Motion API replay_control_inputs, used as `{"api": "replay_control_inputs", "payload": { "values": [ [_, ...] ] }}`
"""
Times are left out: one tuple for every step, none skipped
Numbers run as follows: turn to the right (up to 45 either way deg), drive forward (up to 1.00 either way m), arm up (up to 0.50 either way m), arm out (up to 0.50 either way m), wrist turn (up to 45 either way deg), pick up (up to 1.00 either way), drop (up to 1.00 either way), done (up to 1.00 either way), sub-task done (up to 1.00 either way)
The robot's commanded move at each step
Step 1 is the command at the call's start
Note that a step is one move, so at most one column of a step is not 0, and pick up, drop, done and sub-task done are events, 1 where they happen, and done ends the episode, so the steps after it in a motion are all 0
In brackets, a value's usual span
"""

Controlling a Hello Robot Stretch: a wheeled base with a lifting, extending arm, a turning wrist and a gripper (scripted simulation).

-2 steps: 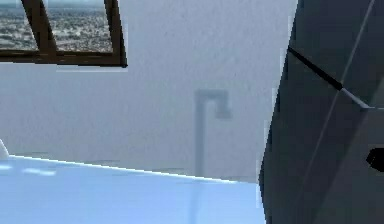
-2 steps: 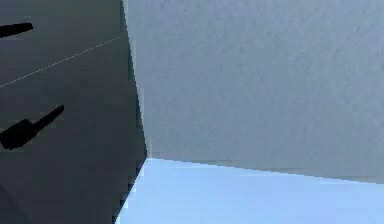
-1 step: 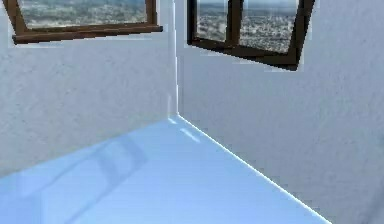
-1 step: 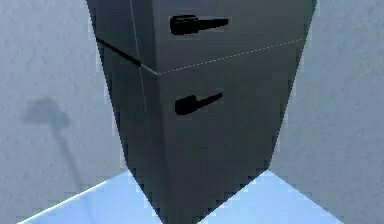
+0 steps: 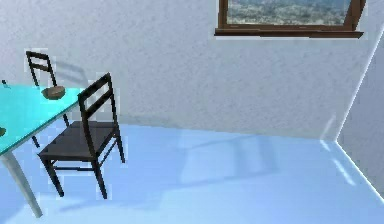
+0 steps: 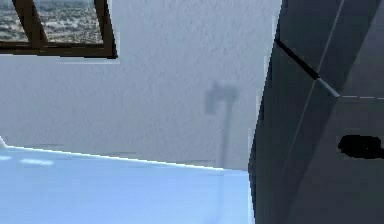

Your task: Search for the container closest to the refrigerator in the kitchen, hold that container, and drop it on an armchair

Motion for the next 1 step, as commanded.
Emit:
{"api": "replay_control_inputs", "payload": {
  "values": [
    [-3.0, 0.00, 0.00, 0.00, 0.0, 0.00, 0.00, 0.00, 0.00]
  ]
}}
